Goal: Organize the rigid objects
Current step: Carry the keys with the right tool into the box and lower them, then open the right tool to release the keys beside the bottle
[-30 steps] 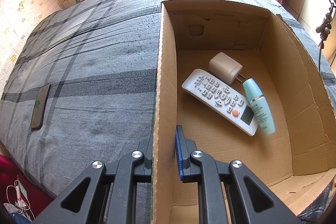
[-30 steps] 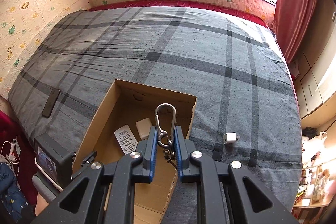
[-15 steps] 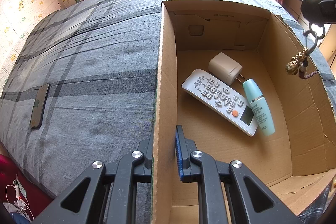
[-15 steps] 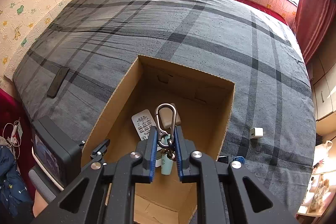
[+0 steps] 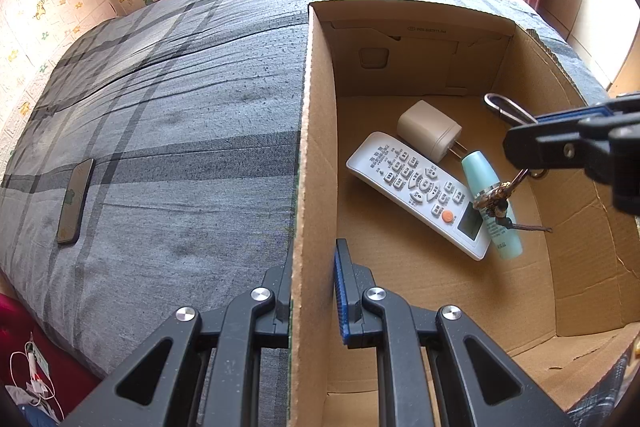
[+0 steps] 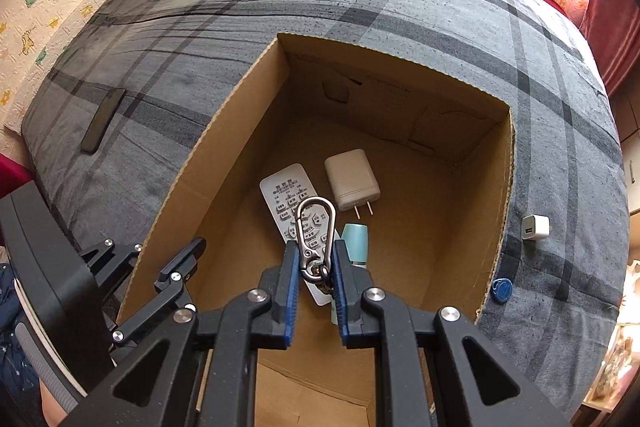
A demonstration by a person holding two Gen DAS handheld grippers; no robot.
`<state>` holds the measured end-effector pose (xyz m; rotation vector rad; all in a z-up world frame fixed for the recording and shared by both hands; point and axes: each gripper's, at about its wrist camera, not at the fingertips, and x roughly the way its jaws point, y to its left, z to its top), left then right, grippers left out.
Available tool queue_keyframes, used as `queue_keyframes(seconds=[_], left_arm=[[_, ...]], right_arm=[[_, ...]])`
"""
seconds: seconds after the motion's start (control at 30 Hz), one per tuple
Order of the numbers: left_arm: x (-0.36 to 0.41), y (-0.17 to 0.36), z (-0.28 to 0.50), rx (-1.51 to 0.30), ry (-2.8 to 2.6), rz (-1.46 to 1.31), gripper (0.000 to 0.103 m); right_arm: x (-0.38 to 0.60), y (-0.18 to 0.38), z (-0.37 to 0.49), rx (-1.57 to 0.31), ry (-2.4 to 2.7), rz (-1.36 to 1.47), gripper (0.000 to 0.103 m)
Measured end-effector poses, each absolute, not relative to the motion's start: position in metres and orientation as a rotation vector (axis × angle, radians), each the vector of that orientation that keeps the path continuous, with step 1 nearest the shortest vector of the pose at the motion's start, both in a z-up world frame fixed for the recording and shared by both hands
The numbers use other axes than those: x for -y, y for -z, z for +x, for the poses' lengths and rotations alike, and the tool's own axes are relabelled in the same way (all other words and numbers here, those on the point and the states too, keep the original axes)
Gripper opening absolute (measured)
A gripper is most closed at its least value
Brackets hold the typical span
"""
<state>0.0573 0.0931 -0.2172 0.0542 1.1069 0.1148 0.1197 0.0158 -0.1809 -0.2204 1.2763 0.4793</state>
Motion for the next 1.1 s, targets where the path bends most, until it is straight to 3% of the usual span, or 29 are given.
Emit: queue_keyframes(seconds=[0.6, 0.9, 0.93, 1.03, 1.1], left_arm=[[-0.095, 0.218, 0.058, -1.108, -0.117, 0.056, 0.015], [-0.094, 0.217, 0.057, -1.107, -0.118, 0.06, 0.015], [-0.094, 0.217, 0.057, -1.108, -0.117, 0.06, 0.015], [-0.093, 0.217, 0.057, -1.108, -0.118, 0.062, 0.015], [-0.093, 0.217, 0.057, -1.109, -0.119, 0.064, 0.015]], right_arm=[[-0.018, 0.241, 0.112, -1.428, -0.47, -0.246, 0.017], [-0.02, 0.244, 0.112, -1.434, -0.464, -0.258, 0.017], [-0.021, 0.243, 0.112, -1.43, -0.463, -0.261, 0.02], [-0.019, 0.239, 0.113, -1.416, -0.462, -0.258, 0.041], [-0.02, 0.235, 0.114, -1.408, -0.462, -0.251, 0.045]])
